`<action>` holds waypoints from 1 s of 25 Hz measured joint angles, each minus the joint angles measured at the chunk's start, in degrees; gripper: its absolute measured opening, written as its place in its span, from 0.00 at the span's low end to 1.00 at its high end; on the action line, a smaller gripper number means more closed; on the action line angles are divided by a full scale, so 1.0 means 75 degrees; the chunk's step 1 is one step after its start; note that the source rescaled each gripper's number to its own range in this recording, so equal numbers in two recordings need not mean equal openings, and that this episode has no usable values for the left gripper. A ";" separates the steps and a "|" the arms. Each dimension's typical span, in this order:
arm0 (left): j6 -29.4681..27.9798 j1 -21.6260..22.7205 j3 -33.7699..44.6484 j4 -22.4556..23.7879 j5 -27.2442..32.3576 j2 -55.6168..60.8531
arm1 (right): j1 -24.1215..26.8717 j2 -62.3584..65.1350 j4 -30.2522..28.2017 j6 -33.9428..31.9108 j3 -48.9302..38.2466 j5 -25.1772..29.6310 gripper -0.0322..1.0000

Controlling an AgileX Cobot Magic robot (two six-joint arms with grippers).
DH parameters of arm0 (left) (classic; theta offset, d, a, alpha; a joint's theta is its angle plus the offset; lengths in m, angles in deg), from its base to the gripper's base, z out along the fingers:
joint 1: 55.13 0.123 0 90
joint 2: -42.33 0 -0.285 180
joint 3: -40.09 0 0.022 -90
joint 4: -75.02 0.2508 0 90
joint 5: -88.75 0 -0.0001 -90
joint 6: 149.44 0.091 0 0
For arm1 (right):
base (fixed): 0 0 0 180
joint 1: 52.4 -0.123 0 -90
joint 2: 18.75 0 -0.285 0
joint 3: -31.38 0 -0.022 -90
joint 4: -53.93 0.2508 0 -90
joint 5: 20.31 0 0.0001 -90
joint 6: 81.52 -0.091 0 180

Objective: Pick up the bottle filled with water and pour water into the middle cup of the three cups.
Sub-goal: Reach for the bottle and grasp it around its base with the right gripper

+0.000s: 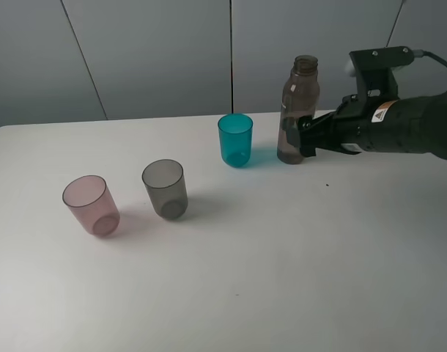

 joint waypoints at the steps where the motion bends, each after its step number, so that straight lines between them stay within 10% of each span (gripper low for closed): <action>1: 0.0000 0.0000 0.0000 0.0000 0.0000 0.0000 | 0.0000 -0.0202 0.0015 0.0000 0.0000 -0.0263 0.83; 12: 0.0017 0.0000 0.0000 0.0000 0.0000 0.0000 | 0.0000 -0.1970 0.0142 -0.0087 -0.0033 -0.3716 0.83; 25: 0.0017 0.0000 0.0000 0.0000 0.0000 0.0000 | 0.0000 -0.3188 0.0603 -0.0106 -0.0033 -0.5332 0.83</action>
